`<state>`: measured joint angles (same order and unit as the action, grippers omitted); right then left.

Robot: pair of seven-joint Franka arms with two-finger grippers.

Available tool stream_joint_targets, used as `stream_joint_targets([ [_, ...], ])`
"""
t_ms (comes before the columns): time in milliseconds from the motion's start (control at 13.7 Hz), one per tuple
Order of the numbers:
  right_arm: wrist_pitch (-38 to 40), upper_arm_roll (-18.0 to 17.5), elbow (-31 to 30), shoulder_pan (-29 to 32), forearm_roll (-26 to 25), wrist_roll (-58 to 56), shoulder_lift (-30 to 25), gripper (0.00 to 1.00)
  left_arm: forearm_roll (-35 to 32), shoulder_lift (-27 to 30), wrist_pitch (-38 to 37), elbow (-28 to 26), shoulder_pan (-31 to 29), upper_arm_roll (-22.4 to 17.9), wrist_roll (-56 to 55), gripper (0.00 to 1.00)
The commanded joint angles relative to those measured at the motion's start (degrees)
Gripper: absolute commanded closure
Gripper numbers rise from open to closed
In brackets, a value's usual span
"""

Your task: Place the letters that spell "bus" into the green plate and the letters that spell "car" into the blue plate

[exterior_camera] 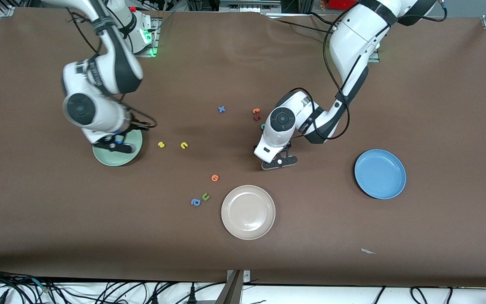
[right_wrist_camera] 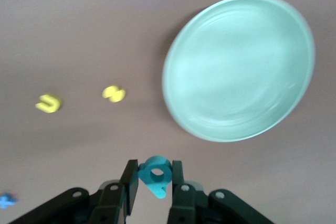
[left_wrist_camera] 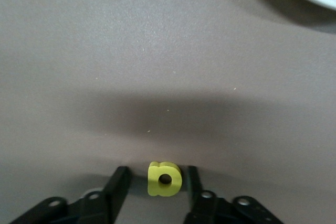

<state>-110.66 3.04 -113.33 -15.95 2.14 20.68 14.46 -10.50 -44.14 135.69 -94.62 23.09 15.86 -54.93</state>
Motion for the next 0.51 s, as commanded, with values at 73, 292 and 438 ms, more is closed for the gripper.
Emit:
stream_joint_targets([
  [73, 0.62, 6.97, -0.14, 0.21, -0.20, -12.83, 1.26, 0.85, -1.98, -0.60, -0.43, 0.84, 0.73, -0.39, -1.67, 0.71],
  [292, -3.67, 9.44, -2.42, 0.57, -0.20, -17.15, 3.37, 0.85, -1.98, -0.60, -0.43, 0.84, 0.73, -0.39, -1.67, 0.77],
  [438, -6.14, 10.84, -3.39, 0.65, -0.20, -20.23, 5.13, 0.85, -1.89, -0.42, -0.43, 0.93, 0.56, -0.39, -1.50, 0.80],
])
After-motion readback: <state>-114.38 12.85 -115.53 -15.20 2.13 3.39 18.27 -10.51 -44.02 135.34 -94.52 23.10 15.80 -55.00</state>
